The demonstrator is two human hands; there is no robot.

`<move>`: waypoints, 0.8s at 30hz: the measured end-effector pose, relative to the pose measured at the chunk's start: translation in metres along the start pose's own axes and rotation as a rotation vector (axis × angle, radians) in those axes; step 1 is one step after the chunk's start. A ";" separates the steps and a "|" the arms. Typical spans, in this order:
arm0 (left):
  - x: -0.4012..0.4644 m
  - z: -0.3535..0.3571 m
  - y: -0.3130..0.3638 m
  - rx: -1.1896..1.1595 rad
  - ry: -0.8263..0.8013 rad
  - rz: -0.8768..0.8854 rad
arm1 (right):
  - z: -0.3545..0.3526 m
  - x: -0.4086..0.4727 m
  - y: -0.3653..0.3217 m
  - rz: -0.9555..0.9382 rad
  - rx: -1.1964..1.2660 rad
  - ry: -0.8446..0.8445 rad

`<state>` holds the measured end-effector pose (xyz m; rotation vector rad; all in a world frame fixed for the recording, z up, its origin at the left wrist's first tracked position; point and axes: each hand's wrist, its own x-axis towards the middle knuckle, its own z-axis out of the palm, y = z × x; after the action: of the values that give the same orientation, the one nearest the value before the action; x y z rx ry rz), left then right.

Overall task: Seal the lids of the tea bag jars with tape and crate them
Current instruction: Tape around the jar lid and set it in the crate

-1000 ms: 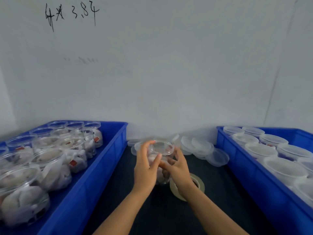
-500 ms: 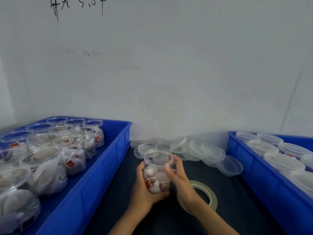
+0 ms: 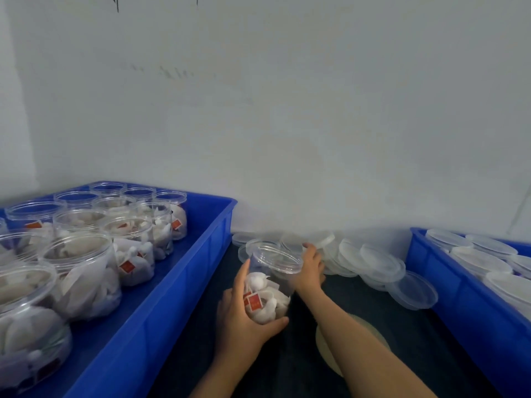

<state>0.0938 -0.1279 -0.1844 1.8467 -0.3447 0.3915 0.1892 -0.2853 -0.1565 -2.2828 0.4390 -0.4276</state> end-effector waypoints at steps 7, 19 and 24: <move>0.002 0.001 -0.003 -0.006 -0.002 -0.017 | 0.019 -0.006 0.003 -0.023 -0.151 0.101; 0.002 0.001 -0.005 -0.218 0.001 -0.032 | -0.055 -0.026 0.012 -0.223 0.159 -0.011; -0.006 0.002 0.002 -0.216 0.013 -0.008 | -0.047 -0.049 0.033 -0.190 -0.030 -0.040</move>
<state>0.0882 -0.1303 -0.1862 1.6340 -0.3564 0.3462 0.1193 -0.3147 -0.1585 -2.3672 0.2103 -0.4713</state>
